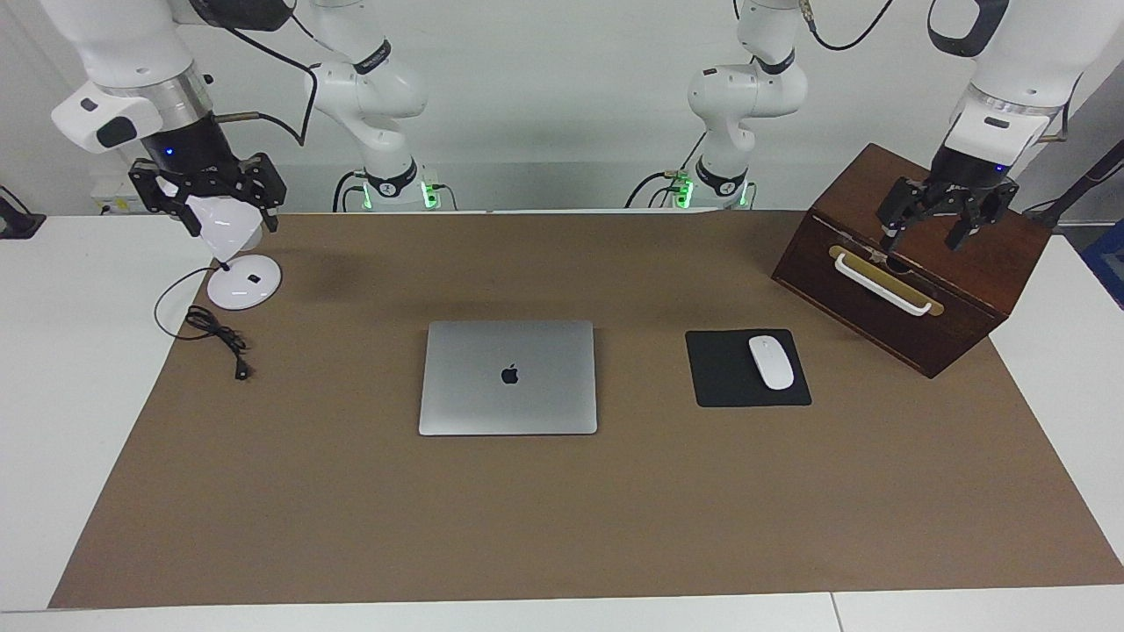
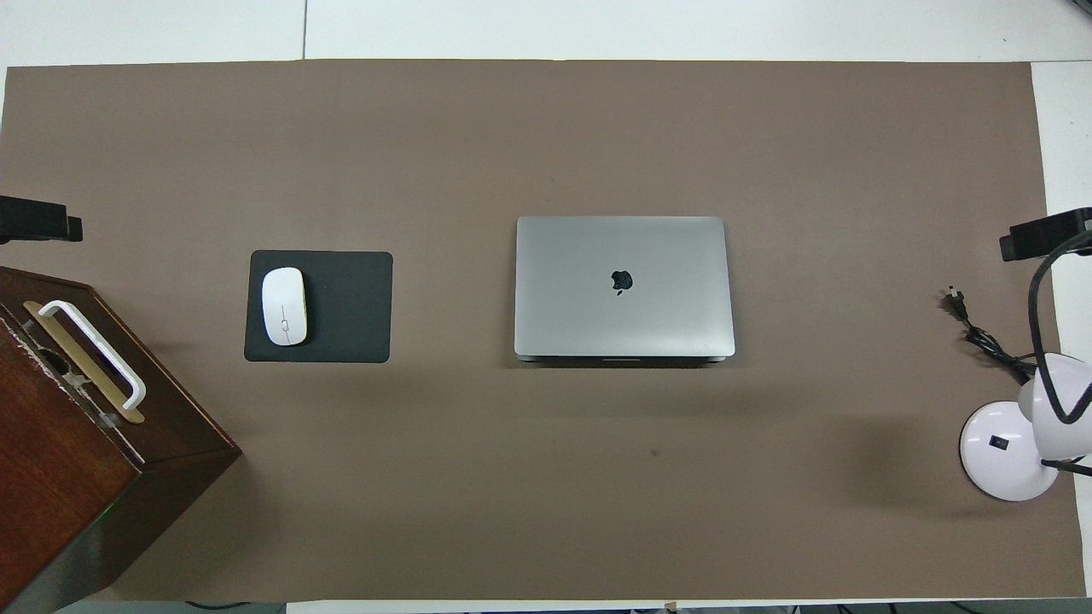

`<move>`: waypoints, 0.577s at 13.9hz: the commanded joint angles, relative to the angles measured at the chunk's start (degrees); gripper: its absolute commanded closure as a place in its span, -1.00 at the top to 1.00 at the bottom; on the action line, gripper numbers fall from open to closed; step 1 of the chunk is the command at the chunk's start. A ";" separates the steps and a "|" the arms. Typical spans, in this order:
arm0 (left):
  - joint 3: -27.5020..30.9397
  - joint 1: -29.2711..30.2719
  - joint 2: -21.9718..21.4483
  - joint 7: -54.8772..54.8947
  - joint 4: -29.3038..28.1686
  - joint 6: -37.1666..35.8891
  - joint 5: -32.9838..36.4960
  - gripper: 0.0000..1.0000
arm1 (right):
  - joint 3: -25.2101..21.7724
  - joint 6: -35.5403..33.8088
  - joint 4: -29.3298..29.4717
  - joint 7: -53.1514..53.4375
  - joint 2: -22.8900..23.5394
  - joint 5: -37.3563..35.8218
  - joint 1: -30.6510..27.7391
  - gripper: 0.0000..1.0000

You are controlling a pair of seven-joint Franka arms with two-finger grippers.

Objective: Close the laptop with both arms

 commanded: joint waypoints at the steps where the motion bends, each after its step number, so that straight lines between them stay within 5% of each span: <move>1: -0.60 0.68 0.52 -0.68 0.75 0.09 0.47 1.00 | 0.28 -0.15 -2.27 -1.72 -1.79 -0.63 -0.68 1.00; 8: -0.51 0.68 0.26 -0.68 0.22 -0.44 0.56 1.00 | 0.28 -0.15 -2.27 -1.72 -1.79 -0.63 -0.59 1.00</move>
